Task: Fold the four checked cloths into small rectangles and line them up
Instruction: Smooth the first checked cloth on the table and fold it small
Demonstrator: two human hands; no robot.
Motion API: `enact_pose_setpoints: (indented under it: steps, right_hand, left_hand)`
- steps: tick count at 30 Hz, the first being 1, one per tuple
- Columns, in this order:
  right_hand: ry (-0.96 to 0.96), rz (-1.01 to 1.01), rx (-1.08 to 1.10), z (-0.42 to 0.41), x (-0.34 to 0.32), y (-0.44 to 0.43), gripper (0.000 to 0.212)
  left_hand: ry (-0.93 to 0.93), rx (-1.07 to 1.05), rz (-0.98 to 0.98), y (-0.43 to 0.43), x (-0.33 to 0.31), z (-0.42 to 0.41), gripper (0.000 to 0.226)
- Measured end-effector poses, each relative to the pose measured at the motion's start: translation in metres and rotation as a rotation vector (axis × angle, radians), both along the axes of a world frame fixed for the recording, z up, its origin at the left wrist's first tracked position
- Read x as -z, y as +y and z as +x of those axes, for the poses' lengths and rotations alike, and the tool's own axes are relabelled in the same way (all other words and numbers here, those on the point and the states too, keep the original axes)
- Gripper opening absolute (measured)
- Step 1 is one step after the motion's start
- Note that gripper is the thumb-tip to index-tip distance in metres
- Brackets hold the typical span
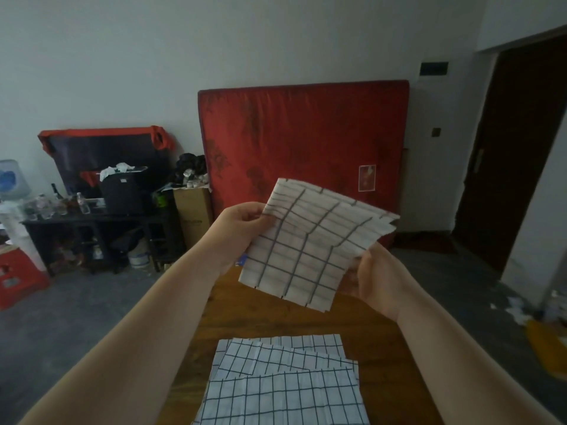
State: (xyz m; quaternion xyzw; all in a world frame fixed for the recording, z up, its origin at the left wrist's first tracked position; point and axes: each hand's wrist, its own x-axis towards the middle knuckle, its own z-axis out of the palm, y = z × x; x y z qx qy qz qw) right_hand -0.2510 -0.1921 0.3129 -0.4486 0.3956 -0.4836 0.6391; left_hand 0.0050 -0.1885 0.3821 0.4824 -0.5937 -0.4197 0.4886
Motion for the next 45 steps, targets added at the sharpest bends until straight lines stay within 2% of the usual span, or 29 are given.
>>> enact_pose_setpoints:
  steps: [3, 6, 8, 15, 20, 23, 25, 28, 32, 36, 41, 45]
  right_hand:
    - [0.028, 0.027, -0.048, -0.003, -0.006, -0.005, 0.034]
    - [0.224, -0.054, -0.13, -0.004, -0.014, -0.006, 0.044]
    - [0.375, -0.162, -0.18, -0.006, -0.017, -0.006, 0.034]
    - [0.645, -0.395, -0.182, 0.003, -0.041, 0.006, 0.017]
    - [0.67, -0.442, -0.117, 0.002, -0.047, 0.009, 0.014]
    - [0.69, -0.464, -0.083, 0.003, -0.05, 0.01, 0.012]
    - [0.702, -0.469, -0.072, 0.005, -0.051, 0.011, 0.011]
    - [0.713, -0.47, -0.078, 0.005, -0.05, 0.013, 0.011]
    - [0.756, -0.472, -0.076, 0.002, -0.047, 0.015, 0.009]
    - [0.932, -0.552, -0.032, 0.002, -0.051, 0.017, 0.012]
    - [0.883, -0.707, 0.058, 0.016, -0.059, 0.025, 0.016]
    - [0.896, -0.732, 0.082, 0.019, -0.061, 0.027, 0.011]
  left_hand:
    - [-0.068, -0.009, -0.015, -0.001, -0.001, -0.001, 0.017]
    - [-0.156, -0.054, -0.023, 0.001, -0.006, 0.001, 0.02]
    - [-0.183, -0.057, -0.046, 0.005, -0.008, 0.003, 0.016]
    - [-0.224, -0.015, -0.13, 0.015, -0.013, 0.004, 0.013]
    - [-0.222, 0.033, -0.096, 0.02, -0.018, 0.012, 0.022]
    - [-0.115, 0.07, -0.008, 0.022, -0.016, 0.015, 0.031]
    - [-0.239, 0.051, -0.041, 0.022, -0.014, 0.013, 0.032]
    - [-0.412, -0.027, -0.131, 0.017, -0.01, 0.007, 0.019]
    - [-0.404, -0.084, -0.122, 0.013, -0.006, 0.006, 0.012]
    - [-0.427, -0.077, -0.223, 0.015, -0.007, -0.002, 0.012]
    - [-0.434, 0.0, -0.283, 0.02, -0.014, -0.021, 0.005]
    - [-0.398, 0.007, -0.295, 0.022, -0.014, -0.027, 0.005]
